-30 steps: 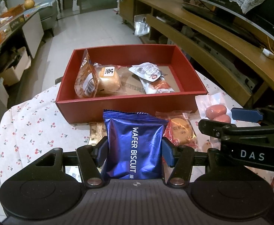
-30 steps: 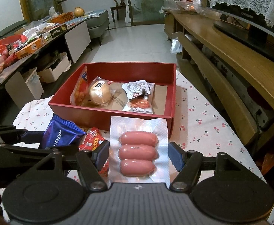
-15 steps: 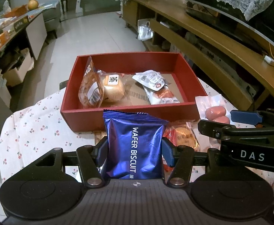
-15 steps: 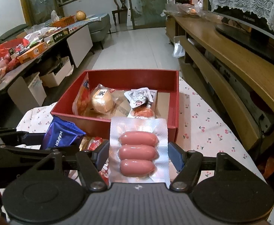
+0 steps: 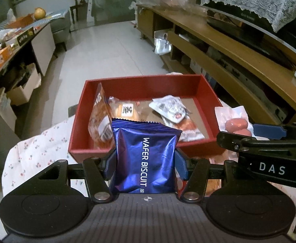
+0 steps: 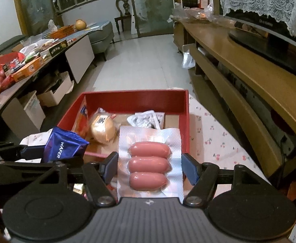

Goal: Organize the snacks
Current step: 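Carry the wafer biscuit and sausage pack with both grippers over the red box, then lower both snacks into the red box and open both grippers, then grasp the white Kaprons wafer with the left gripper while the right gripper grasps the red Trolli bag, then carry the Kaprons wafer and Trolli bag with both grippers over the red box, then drop both snacks into the red box and open both grippers, then grasp the gold biscuit pack with the left gripper while the right gripper grasps the round pastry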

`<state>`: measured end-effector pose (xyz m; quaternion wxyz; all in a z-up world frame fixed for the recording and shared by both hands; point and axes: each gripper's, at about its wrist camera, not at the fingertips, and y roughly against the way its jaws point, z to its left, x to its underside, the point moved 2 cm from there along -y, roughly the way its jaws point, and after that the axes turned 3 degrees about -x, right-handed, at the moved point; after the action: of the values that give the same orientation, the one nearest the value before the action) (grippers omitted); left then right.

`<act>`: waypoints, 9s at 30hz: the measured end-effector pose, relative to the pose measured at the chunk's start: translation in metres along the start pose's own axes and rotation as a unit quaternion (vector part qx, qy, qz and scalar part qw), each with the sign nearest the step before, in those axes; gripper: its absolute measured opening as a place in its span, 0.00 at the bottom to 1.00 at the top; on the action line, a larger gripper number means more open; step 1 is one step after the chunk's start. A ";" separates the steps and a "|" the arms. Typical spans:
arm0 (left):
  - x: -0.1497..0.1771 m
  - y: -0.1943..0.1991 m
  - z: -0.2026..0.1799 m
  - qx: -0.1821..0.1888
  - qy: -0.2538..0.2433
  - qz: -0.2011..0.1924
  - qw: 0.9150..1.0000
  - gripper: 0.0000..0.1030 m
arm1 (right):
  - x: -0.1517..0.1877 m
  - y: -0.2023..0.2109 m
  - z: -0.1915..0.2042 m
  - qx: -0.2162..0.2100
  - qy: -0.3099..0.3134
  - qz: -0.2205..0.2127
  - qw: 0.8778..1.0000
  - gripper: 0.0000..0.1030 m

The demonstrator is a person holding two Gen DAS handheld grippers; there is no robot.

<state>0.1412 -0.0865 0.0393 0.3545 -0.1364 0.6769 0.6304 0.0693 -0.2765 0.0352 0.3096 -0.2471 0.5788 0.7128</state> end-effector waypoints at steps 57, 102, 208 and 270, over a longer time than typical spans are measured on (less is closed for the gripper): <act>-0.047 -0.083 0.007 -0.061 0.002 0.002 0.998 0.68 | -0.049 -0.111 -0.021 0.013 -0.023 0.012 1.000 0.69; 0.091 -0.013 0.089 -0.007 0.161 0.127 0.979 0.84 | 0.049 -0.104 0.090 -0.125 0.277 0.147 0.941 0.72; -0.044 -0.063 0.027 -0.030 0.059 -0.001 0.998 0.64 | -0.046 -0.067 0.014 -0.040 0.040 -0.030 0.998 0.63; 0.057 -0.082 0.039 -0.023 0.085 0.137 0.987 0.48 | 0.032 -0.087 -0.017 -0.029 0.054 0.134 0.989 0.73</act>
<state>0.1643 -0.0485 -0.0581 0.2026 -0.1031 0.7021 0.6748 0.1108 -0.2765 -0.0493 0.1717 -0.2146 0.6015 0.7501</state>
